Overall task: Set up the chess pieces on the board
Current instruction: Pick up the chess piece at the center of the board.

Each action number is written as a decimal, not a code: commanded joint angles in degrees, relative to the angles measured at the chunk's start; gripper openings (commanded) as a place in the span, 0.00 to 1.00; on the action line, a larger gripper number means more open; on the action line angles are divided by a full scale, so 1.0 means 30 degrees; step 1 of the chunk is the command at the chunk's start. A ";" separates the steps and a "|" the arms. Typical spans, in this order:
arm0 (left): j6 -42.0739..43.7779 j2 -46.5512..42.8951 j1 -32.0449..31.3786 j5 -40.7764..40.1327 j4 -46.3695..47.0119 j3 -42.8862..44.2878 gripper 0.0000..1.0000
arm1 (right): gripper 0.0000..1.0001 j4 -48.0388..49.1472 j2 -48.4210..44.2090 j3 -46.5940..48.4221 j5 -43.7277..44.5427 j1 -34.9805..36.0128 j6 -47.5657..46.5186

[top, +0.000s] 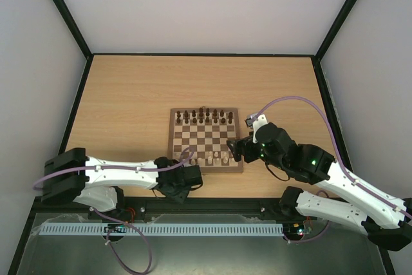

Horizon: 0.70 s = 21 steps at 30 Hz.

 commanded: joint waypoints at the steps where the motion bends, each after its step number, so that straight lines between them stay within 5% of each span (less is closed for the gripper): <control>1: 0.0194 0.0260 0.0139 0.0228 0.0031 -0.0287 0.25 | 0.93 0.0051 -0.0228 -0.0225 -0.0046 -0.0087 -0.0243; 12: 0.0720 0.0451 0.0310 -0.0064 -0.0998 0.0770 0.12 | 0.91 0.0046 -0.0339 -0.0244 -0.0154 -0.0091 -0.0269; 21: 0.4002 0.0393 0.2989 -0.2317 -0.7631 0.8271 0.14 | 0.90 0.0087 -0.0780 -0.0232 -0.0142 -0.0078 -0.0238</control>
